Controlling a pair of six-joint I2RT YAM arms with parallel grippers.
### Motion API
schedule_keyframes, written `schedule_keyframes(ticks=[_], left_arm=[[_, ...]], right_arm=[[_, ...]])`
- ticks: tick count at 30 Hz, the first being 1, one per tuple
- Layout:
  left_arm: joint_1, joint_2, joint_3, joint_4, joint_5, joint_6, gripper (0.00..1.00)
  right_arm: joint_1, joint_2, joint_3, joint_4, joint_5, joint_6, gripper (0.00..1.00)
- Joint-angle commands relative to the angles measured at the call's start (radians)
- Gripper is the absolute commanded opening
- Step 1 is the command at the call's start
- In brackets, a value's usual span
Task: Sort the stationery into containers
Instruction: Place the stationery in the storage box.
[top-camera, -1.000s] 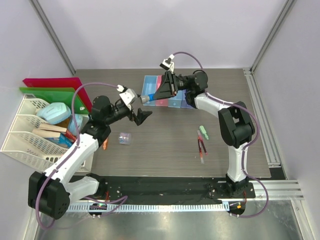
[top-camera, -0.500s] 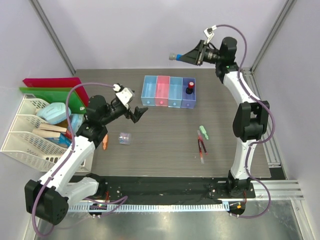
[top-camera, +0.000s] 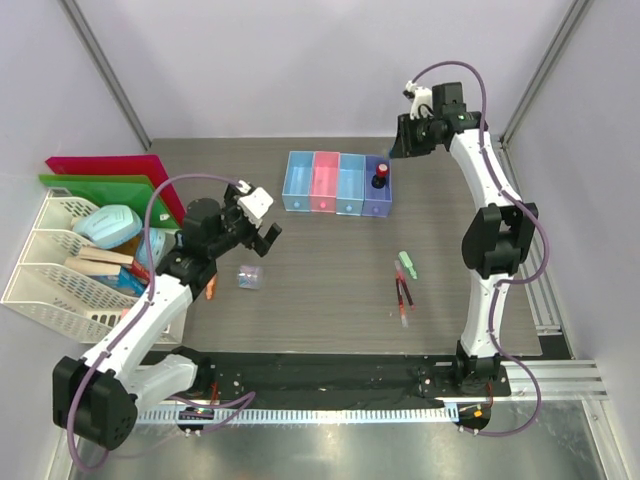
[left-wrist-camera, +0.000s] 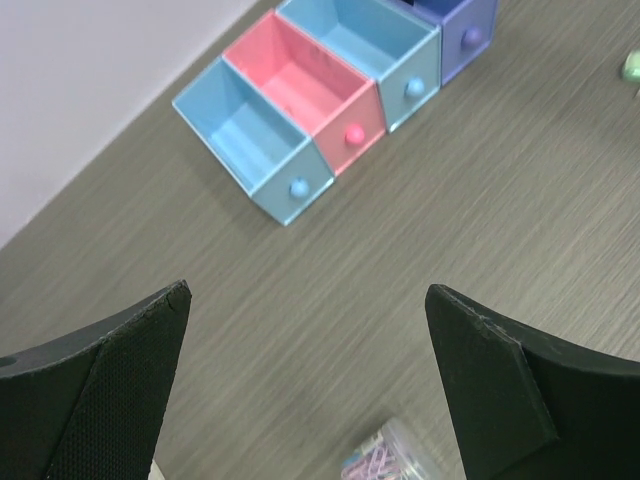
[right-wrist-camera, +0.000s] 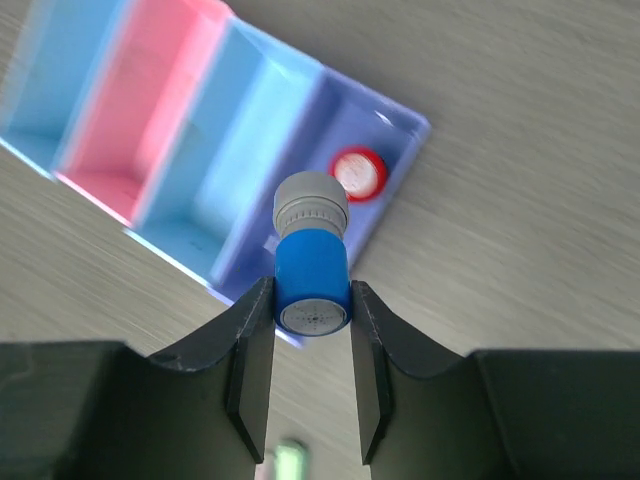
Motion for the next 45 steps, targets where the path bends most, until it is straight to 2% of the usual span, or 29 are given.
schedule_keyframes(ticks=[1, 6, 16, 29, 41, 44, 45], left_arm=[[0.006, -0.008, -0.016, -0.034, -0.059, 0.036, 1.00], [0.010, 0.045, -0.051, 0.004, -0.104, 0.053, 1.00], [0.071, 0.171, -0.085, 0.089, -0.124, 0.040, 1.00], [0.085, 0.107, -0.124, 0.081, -0.080, 0.036, 1.00], [0.085, 0.087, -0.134, 0.076, -0.064, 0.030, 1.00], [0.085, 0.087, -0.134, 0.073, -0.064, 0.030, 1.00], [0.085, 0.087, -0.137, 0.075, -0.063, 0.028, 1.00]], right_arm=[[0.023, -0.002, 0.102, -0.229, 0.225, -0.245, 0.01], [0.061, 0.004, 0.099, -0.325, 0.289, -0.336, 0.01], [0.188, 0.079, 0.120, -0.369, 0.357, -0.370, 0.01], [0.219, 0.251, 0.229, -0.373, 0.392, -0.364, 0.01], [0.219, 0.300, 0.260, -0.329, 0.414, -0.347, 0.01], [0.219, 0.300, 0.261, -0.316, 0.414, -0.341, 0.05], [0.219, 0.297, 0.263, -0.313, 0.414, -0.338, 0.13]])
